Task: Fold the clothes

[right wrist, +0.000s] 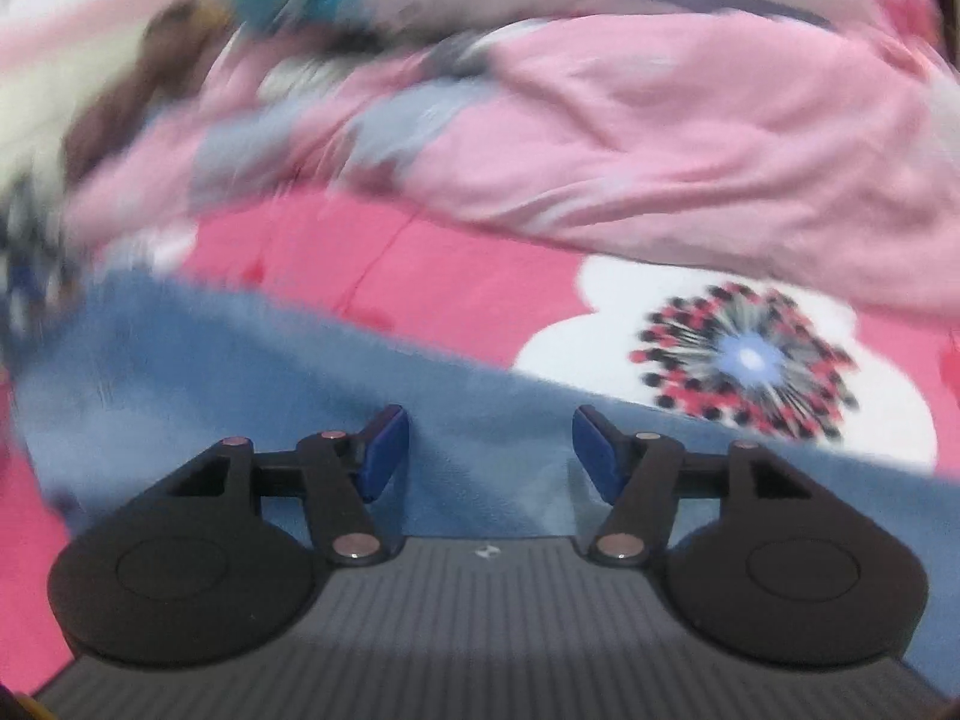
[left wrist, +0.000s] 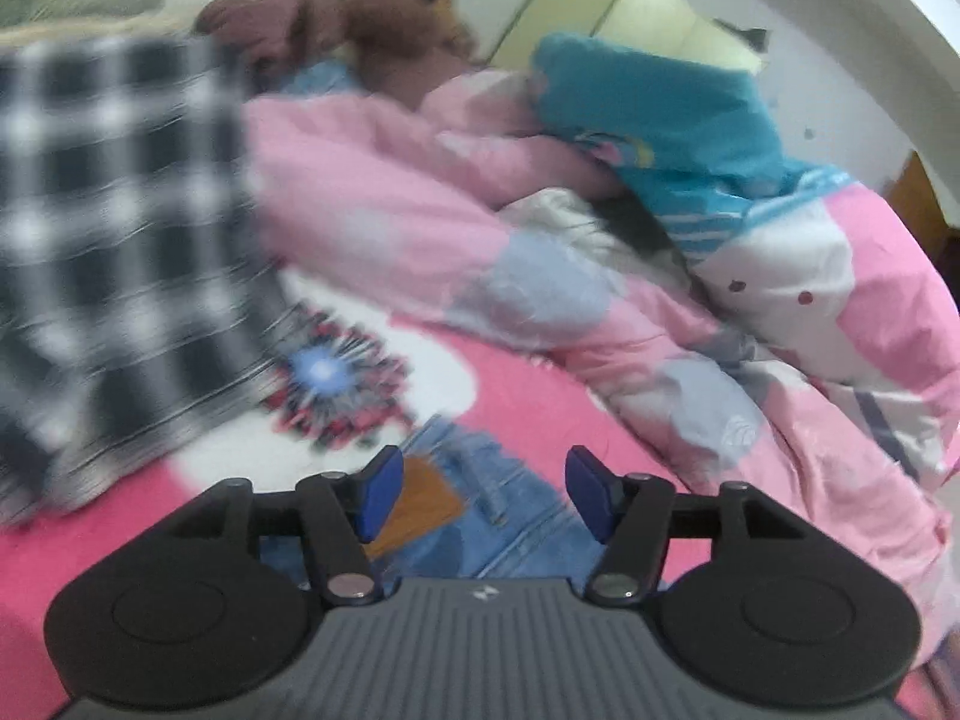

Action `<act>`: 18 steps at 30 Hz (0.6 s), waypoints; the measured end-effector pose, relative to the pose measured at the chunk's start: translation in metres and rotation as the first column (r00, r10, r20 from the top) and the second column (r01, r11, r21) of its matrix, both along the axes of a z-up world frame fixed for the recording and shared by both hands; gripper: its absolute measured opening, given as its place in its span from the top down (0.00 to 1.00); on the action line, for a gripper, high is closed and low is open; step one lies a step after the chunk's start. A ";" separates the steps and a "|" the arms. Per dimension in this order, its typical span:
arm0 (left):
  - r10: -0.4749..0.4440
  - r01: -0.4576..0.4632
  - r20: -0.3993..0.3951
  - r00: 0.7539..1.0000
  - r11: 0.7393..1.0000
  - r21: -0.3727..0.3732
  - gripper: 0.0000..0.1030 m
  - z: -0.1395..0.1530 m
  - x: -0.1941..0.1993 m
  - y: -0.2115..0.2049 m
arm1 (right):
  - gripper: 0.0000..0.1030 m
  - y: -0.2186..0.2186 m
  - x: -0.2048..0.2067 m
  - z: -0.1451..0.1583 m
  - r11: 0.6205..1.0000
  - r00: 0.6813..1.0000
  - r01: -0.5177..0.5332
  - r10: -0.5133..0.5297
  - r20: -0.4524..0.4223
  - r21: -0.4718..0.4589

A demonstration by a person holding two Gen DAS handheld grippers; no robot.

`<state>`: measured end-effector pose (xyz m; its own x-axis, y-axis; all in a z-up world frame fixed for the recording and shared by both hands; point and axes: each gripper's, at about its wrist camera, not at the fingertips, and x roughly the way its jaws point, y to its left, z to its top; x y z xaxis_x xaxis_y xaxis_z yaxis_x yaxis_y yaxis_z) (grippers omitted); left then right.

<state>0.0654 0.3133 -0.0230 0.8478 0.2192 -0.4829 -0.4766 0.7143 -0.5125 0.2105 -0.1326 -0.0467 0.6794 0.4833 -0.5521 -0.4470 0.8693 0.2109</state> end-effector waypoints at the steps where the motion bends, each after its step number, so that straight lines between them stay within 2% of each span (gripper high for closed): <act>1: -0.003 0.003 -0.009 1.000 0.999 -0.040 0.38 0.000 -0.011 0.004 | 0.41 -0.011 -0.002 0.005 0.997 0.999 0.038 -0.037 -0.021 0.069; 3: -0.018 0.016 -0.022 1.000 0.993 -0.114 0.36 -0.004 -0.032 0.010 | 0.40 -0.038 -0.014 0.009 0.959 0.990 0.093 -0.060 -0.130 0.269; 5: -0.044 0.038 -0.029 0.999 0.982 -0.185 0.34 -0.014 -0.050 0.012 | 0.39 -0.059 -0.033 0.006 0.880 0.966 0.143 -0.024 -0.258 0.452; 7: -0.077 0.070 -0.017 0.997 0.965 -0.253 0.29 -0.028 -0.060 0.010 | 0.38 -0.068 -0.061 -0.007 0.788 0.920 0.189 0.066 -0.386 0.586; 9: -0.100 0.093 -0.005 0.995 0.946 -0.311 0.23 -0.043 -0.063 0.009 | 0.35 -0.064 -0.092 -0.027 0.730 0.861 0.252 0.130 -0.491 0.635; 11: -0.113 0.108 0.005 0.994 0.928 -0.357 0.22 -0.058 -0.060 0.007 | 0.34 -0.054 -0.113 -0.048 0.707 0.803 0.319 0.152 -0.576 0.631; 13: -0.087 0.088 0.018 0.996 0.937 -0.339 0.22 -0.065 -0.054 0.007 | 0.34 -0.042 -0.121 -0.068 0.691 0.769 0.383 0.128 -0.626 0.613; 15: -0.045 0.049 0.017 0.999 0.941 -0.335 0.21 -0.064 -0.044 0.009 | 0.35 -0.033 -0.117 -0.080 0.666 0.761 0.455 0.054 -0.646 0.591; 18: 0.015 -0.009 0.014 1.000 0.941 -0.338 0.22 -0.066 -0.030 0.013 | 0.34 -0.016 -0.103 -0.076 0.645 0.790 0.478 -0.021 -0.612 0.596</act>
<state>0.0352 0.3260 -0.0894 0.8545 0.0559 -0.5165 -0.4737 0.4922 -0.7303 0.1080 -0.1489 -0.1225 0.5569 0.7193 -0.4153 0.1433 0.4093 0.9011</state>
